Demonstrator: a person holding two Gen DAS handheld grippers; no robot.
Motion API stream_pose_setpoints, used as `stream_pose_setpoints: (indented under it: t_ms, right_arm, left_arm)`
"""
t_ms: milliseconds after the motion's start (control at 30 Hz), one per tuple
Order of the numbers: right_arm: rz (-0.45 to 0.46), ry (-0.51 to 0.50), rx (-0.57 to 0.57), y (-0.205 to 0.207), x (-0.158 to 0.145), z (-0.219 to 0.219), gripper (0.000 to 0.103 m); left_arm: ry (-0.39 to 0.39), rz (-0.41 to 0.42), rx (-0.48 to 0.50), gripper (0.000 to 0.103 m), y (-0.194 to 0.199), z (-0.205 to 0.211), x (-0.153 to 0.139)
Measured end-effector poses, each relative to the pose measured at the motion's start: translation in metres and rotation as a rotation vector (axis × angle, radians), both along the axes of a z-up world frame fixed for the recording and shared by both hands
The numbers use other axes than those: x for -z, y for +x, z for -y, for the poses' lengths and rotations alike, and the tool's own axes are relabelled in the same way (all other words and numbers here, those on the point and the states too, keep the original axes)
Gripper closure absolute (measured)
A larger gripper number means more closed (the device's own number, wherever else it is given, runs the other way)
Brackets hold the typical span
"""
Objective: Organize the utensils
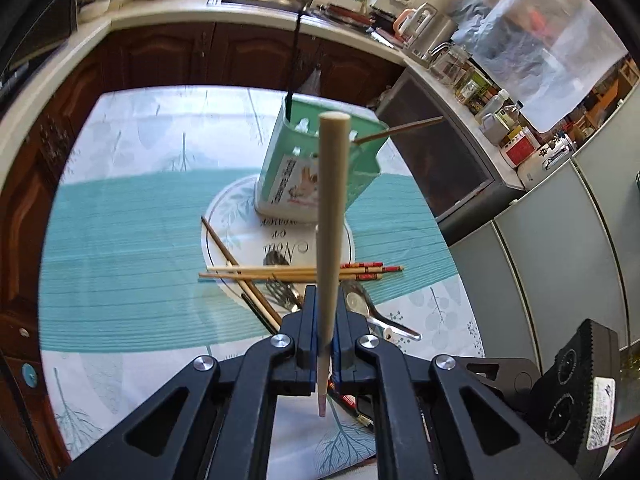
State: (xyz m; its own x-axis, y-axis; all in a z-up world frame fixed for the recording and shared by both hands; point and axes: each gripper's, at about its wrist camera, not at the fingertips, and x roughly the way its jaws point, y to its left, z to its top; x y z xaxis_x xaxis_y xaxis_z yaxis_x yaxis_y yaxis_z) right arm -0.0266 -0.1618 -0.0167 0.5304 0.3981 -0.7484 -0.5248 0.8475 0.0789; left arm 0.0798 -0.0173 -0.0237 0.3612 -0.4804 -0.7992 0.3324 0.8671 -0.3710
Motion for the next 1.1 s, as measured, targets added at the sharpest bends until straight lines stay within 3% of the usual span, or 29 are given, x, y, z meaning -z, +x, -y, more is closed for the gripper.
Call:
stream_pose_setpoints:
  t_ms: [133, 333, 467, 567, 700, 867, 1100]
  right_arm:
    - [-0.005, 0.064, 0.034, 0.002, -0.011, 0.014, 0.103]
    - [-0.012, 0.11, 0.122, 0.014, -0.022, 0.037, 0.103]
    - [-0.064, 0.179, 0.245, 0.041, -0.028, 0.065, 0.103]
    - [-0.106, 0.249, 0.364, 0.07, -0.033, 0.093, 0.103]
    - [-0.105, 0.302, 0.433, 0.094, -0.039, 0.119, 0.103]
    - [-0.111, 0.317, 0.468, 0.117, -0.031, 0.136, 0.103]
    - [-0.16, 0.302, 0.483, 0.14, 0.003, 0.142, 0.103]
  left_arm:
    - [0.052, 0.062, 0.006, 0.1, 0.0, 0.01, -0.033]
    - [0.13, 0.216, -0.004, 0.1, 0.011, 0.028, -0.107]
    - [0.17, 0.344, -0.024, 0.1, 0.021, 0.041, -0.152]
    - [0.186, 0.413, -0.049, 0.1, 0.037, 0.051, -0.175]
    - [0.18, 0.51, -0.093, 0.1, 0.061, 0.062, -0.198]
    - [0.164, 0.549, -0.124, 0.1, 0.099, 0.078, -0.199]
    - [0.162, 0.509, -0.124, 0.1, 0.149, 0.101, -0.145]
